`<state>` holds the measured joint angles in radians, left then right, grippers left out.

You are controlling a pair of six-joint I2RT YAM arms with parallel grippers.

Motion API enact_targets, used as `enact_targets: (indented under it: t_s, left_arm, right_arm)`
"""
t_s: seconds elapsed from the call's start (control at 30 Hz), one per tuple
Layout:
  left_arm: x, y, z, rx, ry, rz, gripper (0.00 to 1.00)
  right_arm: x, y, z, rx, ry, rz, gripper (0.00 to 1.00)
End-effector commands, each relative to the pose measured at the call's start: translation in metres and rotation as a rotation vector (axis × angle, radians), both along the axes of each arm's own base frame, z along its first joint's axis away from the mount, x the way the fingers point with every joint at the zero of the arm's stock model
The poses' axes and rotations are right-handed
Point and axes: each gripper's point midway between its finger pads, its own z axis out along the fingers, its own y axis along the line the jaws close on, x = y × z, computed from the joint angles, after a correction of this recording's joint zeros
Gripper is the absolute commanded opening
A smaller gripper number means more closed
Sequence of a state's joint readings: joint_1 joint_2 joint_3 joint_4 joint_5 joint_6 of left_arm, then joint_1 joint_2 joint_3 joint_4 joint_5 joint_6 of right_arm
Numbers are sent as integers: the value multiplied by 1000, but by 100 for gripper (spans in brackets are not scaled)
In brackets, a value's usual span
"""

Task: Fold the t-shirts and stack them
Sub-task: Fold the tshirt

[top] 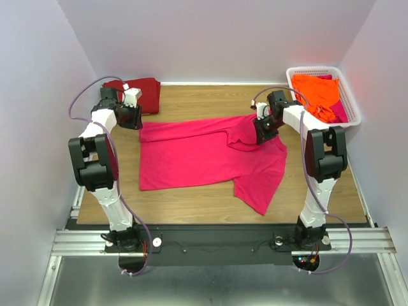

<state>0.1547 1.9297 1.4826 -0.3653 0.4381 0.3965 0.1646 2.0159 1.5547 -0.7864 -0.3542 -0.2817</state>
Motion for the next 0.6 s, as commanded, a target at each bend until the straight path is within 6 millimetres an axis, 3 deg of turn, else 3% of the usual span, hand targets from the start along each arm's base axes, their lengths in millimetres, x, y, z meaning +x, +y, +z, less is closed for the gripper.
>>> enact_targets:
  t_s: [0.0, 0.03, 0.17, 0.27, 0.4, 0.57]
  left_arm:
    - [-13, 2, 16, 11, -34, -20, 50]
    - [-15, 2, 15, 7, -30, -20, 50]
    - [-17, 1, 17, -7, -31, -20, 50]
    - [-21, -8, 25, -36, -51, -69, 50]
    - [-28, -25, 52, -84, -139, -159, 48]
    - [-33, -47, 60, -120, -159, -225, 45]
  right_arm:
    - [-3, -1, -1, -26, -7, 22, 19]
    - [-4, 0, 1, -23, -9, 25, 12]
    - [-10, 1, 8, -9, -14, 43, 1]
    - [-18, 2, 13, 0, -10, 65, 0]
    - [-29, 2, 20, 10, -8, 96, 1]
    - [-35, -1, 25, -6, -27, 112, 1]
